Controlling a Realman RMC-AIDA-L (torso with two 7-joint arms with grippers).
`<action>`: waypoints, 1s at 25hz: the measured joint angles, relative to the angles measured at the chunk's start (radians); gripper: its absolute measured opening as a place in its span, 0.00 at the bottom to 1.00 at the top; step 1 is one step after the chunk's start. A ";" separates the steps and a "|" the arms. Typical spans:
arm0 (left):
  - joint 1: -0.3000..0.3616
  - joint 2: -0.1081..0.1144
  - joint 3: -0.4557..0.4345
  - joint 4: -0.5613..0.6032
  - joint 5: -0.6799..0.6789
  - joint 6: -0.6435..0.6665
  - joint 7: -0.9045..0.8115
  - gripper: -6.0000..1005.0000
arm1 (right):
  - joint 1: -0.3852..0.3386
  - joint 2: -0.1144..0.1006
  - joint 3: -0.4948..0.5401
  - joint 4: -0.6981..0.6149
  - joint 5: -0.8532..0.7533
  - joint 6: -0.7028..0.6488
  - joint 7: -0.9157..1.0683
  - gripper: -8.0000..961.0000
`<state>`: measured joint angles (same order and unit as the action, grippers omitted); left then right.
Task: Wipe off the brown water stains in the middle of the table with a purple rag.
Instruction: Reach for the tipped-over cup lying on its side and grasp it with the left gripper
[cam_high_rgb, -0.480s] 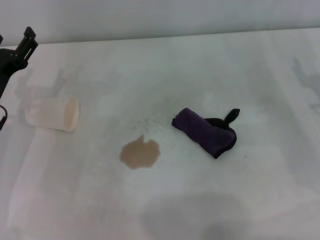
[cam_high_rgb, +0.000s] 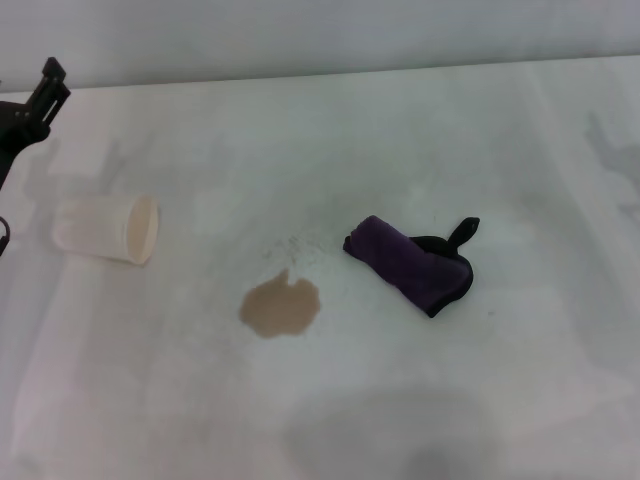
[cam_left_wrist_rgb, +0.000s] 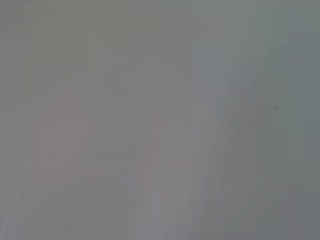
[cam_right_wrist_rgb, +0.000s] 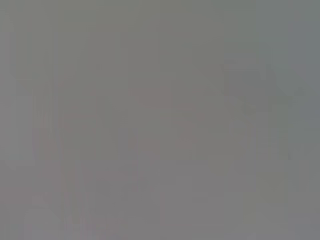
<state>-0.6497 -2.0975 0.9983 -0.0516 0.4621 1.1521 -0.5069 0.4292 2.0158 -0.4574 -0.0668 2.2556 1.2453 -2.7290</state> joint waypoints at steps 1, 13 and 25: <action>0.002 0.000 0.000 0.001 -0.006 0.000 -0.002 0.87 | 0.001 0.000 -0.001 -0.001 0.000 0.001 0.000 0.91; 0.006 0.010 0.008 0.070 0.001 0.023 -0.211 0.87 | 0.015 0.003 0.005 -0.023 0.005 0.013 0.000 0.91; 0.169 0.085 0.035 0.528 0.501 -0.028 -0.845 0.87 | 0.025 -0.001 0.006 -0.025 0.006 -0.050 0.000 0.91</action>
<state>-0.4808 -2.0126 1.0329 0.4768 0.9634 1.1242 -1.3523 0.4540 2.0148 -0.4515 -0.0916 2.2611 1.1951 -2.7291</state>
